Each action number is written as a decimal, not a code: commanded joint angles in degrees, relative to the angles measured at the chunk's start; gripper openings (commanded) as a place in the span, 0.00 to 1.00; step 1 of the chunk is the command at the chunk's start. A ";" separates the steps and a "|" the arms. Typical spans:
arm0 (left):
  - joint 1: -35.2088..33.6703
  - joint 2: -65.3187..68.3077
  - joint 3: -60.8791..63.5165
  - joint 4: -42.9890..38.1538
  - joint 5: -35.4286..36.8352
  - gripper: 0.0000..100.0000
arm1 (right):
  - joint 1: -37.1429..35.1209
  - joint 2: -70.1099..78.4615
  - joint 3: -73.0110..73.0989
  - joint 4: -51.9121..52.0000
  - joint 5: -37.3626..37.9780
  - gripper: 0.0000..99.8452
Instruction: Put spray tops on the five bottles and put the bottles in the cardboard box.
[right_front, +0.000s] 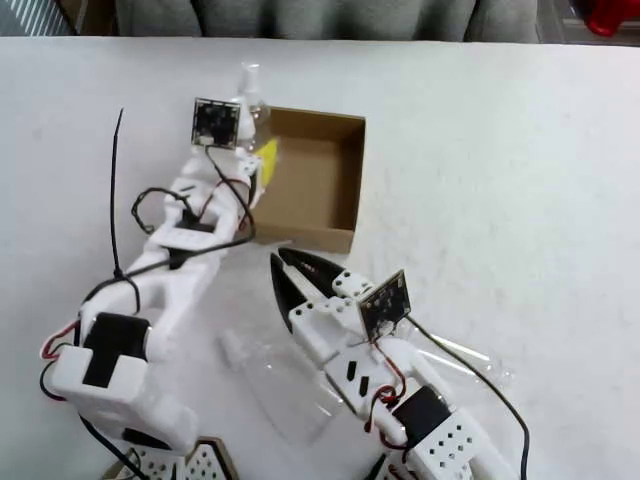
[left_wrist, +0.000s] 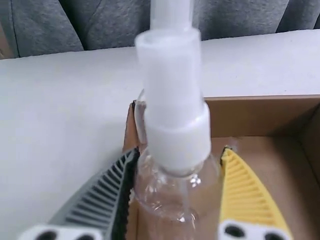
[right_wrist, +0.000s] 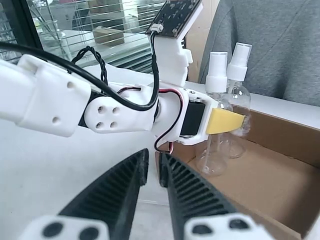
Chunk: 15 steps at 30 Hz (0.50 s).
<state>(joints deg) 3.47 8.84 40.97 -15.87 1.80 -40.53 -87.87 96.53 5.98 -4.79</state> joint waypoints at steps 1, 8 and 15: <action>-0.57 -0.22 -1.14 0.18 -0.18 0.27 | 0.22 -0.75 0.62 0.48 0.70 0.02; -0.84 -0.48 -0.79 0.18 3.08 0.30 | 0.22 -0.75 0.62 0.48 0.70 0.02; -1.36 -0.66 -0.70 0.18 4.22 0.34 | 0.31 -0.75 0.62 0.48 0.70 0.02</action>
<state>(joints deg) 2.68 8.84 40.97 -15.87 5.05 -40.53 -87.87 96.53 5.98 -4.79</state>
